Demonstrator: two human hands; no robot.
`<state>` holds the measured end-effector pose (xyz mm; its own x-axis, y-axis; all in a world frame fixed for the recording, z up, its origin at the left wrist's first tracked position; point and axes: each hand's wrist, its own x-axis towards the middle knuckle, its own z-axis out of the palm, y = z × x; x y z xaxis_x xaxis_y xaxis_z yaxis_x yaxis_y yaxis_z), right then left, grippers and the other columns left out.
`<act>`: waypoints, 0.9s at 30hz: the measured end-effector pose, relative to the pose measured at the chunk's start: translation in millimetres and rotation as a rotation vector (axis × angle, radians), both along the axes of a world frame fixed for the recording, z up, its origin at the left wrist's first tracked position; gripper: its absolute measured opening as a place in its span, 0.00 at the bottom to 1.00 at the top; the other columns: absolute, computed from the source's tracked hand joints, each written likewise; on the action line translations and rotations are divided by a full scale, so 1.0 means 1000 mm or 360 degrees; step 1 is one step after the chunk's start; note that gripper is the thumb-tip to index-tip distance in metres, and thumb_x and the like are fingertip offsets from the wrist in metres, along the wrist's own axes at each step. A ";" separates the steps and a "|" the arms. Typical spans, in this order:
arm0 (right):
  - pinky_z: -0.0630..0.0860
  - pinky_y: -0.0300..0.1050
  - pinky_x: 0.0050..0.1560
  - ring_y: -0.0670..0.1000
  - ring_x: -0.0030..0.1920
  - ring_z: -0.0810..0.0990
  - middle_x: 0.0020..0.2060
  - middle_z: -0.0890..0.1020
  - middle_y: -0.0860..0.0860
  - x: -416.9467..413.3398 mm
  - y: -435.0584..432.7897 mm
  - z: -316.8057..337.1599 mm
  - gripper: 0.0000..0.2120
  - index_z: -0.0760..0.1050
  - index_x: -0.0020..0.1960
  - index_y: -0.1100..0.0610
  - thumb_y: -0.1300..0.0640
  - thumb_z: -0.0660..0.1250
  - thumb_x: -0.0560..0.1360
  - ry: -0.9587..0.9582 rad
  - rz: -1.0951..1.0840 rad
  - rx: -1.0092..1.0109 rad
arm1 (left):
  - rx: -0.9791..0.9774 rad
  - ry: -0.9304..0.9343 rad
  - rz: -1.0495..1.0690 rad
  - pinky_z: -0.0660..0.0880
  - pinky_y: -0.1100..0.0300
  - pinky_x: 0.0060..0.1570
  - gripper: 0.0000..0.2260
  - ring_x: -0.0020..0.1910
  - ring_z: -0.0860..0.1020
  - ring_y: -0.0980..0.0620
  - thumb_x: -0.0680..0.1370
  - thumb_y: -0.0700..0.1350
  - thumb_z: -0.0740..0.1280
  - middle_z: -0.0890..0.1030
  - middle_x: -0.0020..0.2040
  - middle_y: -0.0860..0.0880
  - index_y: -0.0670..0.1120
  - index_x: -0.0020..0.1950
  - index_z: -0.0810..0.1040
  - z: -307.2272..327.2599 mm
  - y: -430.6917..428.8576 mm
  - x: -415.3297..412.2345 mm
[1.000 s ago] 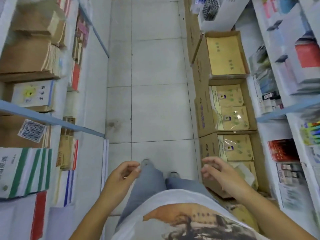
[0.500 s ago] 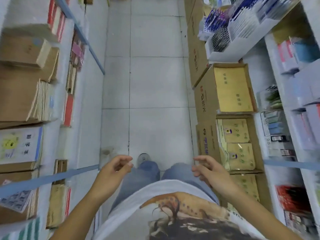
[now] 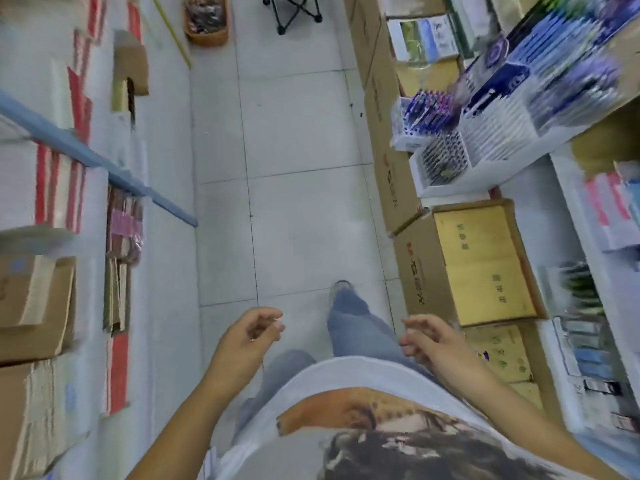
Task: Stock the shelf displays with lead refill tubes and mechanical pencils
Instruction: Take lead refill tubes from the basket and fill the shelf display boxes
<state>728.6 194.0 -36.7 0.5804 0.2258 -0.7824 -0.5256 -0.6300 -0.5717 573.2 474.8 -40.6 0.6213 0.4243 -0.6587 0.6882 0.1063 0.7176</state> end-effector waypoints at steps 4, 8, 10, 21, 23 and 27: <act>0.78 0.44 0.47 0.48 0.42 0.83 0.40 0.85 0.47 0.113 0.077 0.025 0.07 0.76 0.55 0.46 0.56 0.64 0.79 -0.0081 0.0297 -0.0003 | -0.0022 0.0006 0.0224 0.77 0.64 0.47 0.05 0.44 0.83 0.54 0.80 0.40 0.69 0.85 0.44 0.49 0.50 0.52 0.81 0.015 0.052 0.070; 0.76 0.35 0.39 0.51 0.44 0.83 0.43 0.85 0.51 0.208 0.161 0.034 0.08 0.76 0.55 0.50 0.59 0.63 0.79 -0.0082 0.0405 0.0013 | -0.0018 0.0038 0.0403 0.78 0.68 0.42 0.05 0.42 0.84 0.57 0.80 0.39 0.68 0.86 0.44 0.51 0.49 0.52 0.81 0.013 0.112 0.126; 0.74 0.31 0.36 0.52 0.45 0.83 0.44 0.84 0.52 0.249 0.206 0.031 0.08 0.76 0.56 0.51 0.60 0.63 0.79 -0.0060 0.0441 0.0013 | 0.0006 0.0059 0.0460 0.79 0.68 0.42 0.05 0.42 0.84 0.57 0.80 0.40 0.67 0.86 0.45 0.50 0.49 0.53 0.81 0.004 0.149 0.157; 0.78 0.52 0.52 0.59 0.48 0.83 0.45 0.85 0.56 0.428 0.391 0.037 0.09 0.75 0.58 0.55 0.62 0.61 0.80 -0.0032 0.0139 0.0017 | 0.0035 -0.0008 0.0203 0.77 0.60 0.52 0.06 0.44 0.84 0.58 0.80 0.43 0.68 0.86 0.45 0.56 0.53 0.53 0.81 0.011 0.376 0.392; 0.79 0.55 0.55 0.59 0.48 0.83 0.45 0.85 0.56 0.462 0.412 0.034 0.09 0.76 0.57 0.55 0.62 0.61 0.80 -0.0026 0.0073 -0.0009 | 0.0019 -0.0051 0.0172 0.77 0.62 0.51 0.06 0.45 0.84 0.57 0.80 0.42 0.68 0.86 0.45 0.54 0.52 0.53 0.81 0.015 0.409 0.444; 0.78 0.58 0.57 0.58 0.46 0.83 0.44 0.84 0.57 0.545 0.463 0.016 0.08 0.76 0.57 0.57 0.62 0.62 0.80 -0.0006 0.0051 -0.0027 | 0.0046 -0.0120 0.0201 0.76 0.66 0.47 0.06 0.44 0.83 0.56 0.80 0.40 0.68 0.86 0.46 0.49 0.49 0.54 0.81 0.009 0.467 0.541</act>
<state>1273.9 656.6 -20.5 0.5760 0.2310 -0.7841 -0.5031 -0.6558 -0.5628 1114.6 942.0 -31.6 0.6090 0.5201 -0.5988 0.6148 0.1673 0.7707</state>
